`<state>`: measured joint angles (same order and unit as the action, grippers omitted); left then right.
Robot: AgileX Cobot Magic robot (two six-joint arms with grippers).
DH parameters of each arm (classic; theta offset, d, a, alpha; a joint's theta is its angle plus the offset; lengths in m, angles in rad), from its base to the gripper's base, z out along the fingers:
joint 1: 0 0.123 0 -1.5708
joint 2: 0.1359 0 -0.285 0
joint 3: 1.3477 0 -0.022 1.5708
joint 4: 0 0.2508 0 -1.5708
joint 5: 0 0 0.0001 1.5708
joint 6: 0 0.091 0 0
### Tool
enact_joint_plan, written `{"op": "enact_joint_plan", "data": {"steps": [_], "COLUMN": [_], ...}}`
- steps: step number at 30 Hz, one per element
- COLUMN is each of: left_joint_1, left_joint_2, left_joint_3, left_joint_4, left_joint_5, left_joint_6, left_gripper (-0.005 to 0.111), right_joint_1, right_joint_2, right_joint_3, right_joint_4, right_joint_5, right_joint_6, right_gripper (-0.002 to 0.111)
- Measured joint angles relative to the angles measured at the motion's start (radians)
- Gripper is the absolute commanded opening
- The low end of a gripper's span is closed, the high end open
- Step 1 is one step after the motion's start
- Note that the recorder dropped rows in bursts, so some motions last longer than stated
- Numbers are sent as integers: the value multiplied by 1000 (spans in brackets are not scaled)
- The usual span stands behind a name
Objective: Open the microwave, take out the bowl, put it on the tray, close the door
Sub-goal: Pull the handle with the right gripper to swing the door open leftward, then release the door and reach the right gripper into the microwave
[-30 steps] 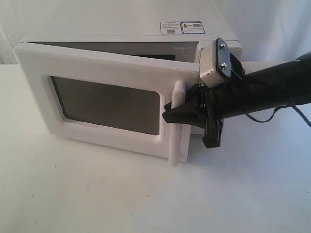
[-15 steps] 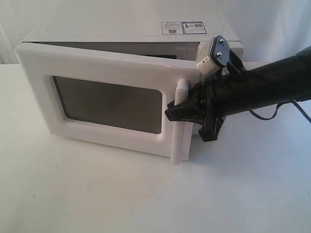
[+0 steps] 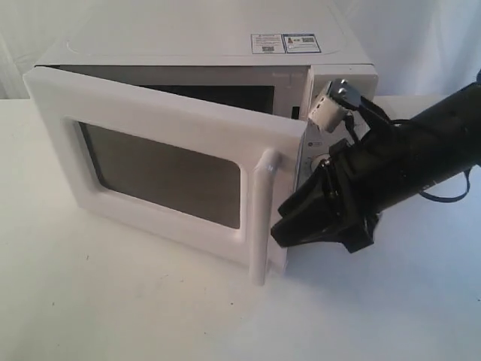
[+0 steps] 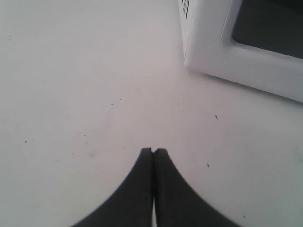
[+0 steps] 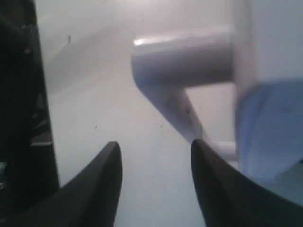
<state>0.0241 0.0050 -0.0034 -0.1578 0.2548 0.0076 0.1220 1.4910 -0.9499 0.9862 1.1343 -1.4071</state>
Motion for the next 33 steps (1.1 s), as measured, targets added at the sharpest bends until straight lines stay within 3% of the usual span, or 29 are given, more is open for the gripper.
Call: {"op": "enact_joint_plan", "data": {"steps": [12, 15, 18, 20, 25, 28, 33], "left_joint_1": [0, 0, 0, 0, 0, 0, 0], "left_joint_2": [0, 0, 0, 0, 0, 0, 0], "left_joint_3": [0, 0, 0, 0, 0, 0, 0], "left_joint_4": [0, 0, 0, 0, 0, 0, 0], "left_joint_5": [0, 0, 0, 0, 0, 0, 0], "left_joint_6": [0, 0, 0, 0, 0, 0, 0], "left_gripper": [0, 0, 0, 0, 0, 0, 0], "right_joint_1": [0, 0, 0, 0, 22, 98, 202], "right_joint_2": [-61, -63, -64, -64, -52, -52, -52], "right_joint_3": [2, 2, 2, 2, 2, 2, 2], "right_joint_4": [-228, -234, -215, -182, -37, 120, 204], "right_joint_5": [81, 32, -83, -172, -222, -173, -153], "right_joint_6": [341, 362, 368, 368, 233, 69, 8], "right_gripper": [45, 37, 17, 0, 0, 0, 0]}}
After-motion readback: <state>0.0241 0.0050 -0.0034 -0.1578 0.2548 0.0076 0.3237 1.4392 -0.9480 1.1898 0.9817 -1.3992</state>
